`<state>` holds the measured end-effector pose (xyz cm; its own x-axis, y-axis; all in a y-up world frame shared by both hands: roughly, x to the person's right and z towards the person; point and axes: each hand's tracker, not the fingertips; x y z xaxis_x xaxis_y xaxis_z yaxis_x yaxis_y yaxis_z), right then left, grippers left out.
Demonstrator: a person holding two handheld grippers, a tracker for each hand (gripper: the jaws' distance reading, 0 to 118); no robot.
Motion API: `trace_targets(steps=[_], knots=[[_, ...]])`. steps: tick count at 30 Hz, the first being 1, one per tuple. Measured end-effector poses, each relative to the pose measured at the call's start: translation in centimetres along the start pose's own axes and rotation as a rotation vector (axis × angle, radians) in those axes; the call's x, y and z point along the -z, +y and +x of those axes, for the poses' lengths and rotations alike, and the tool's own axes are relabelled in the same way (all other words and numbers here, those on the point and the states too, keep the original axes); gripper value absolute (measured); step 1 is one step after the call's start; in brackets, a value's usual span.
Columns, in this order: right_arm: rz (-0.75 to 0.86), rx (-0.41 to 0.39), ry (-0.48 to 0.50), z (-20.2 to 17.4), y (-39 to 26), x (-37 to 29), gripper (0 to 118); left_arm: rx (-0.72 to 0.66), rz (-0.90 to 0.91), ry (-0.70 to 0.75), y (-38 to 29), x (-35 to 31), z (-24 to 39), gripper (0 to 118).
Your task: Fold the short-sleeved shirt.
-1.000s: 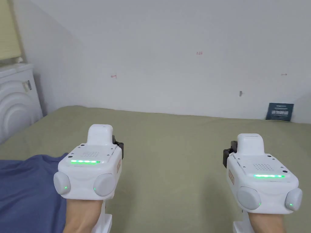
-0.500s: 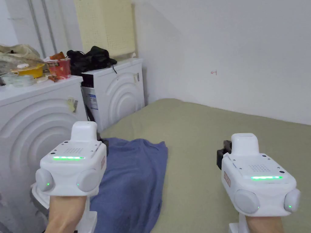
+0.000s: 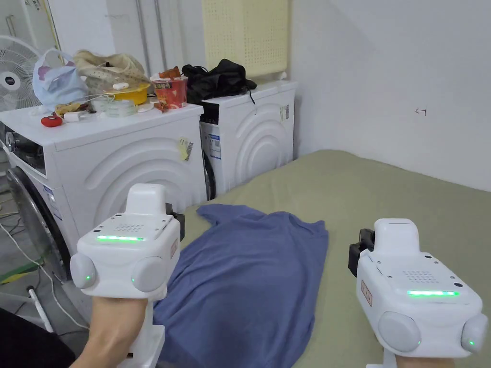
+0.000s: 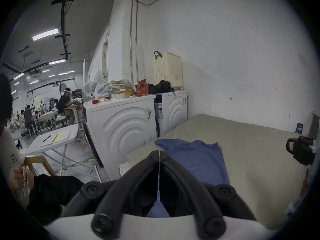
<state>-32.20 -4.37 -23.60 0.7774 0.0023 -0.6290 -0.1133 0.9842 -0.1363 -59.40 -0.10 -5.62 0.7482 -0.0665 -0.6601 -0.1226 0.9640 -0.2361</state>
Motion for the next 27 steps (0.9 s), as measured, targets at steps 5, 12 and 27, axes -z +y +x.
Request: trace_targets(steps=[5,12,27], knots=[[-0.029,-0.003,-0.009,0.3,-0.9,1.2,0,-0.015,-0.07,-0.049,-0.2,4.1,1.3,2],[-0.142,0.006,-0.02,0.8,-4.5,6.2,0,-0.009,-0.297,-0.171,-3.2,16.9,5.7,2],[-0.308,0.055,-0.055,4.9,-12.1,13.2,0,0.044,-0.77,-0.327,-9.8,37.9,15.7,118]])
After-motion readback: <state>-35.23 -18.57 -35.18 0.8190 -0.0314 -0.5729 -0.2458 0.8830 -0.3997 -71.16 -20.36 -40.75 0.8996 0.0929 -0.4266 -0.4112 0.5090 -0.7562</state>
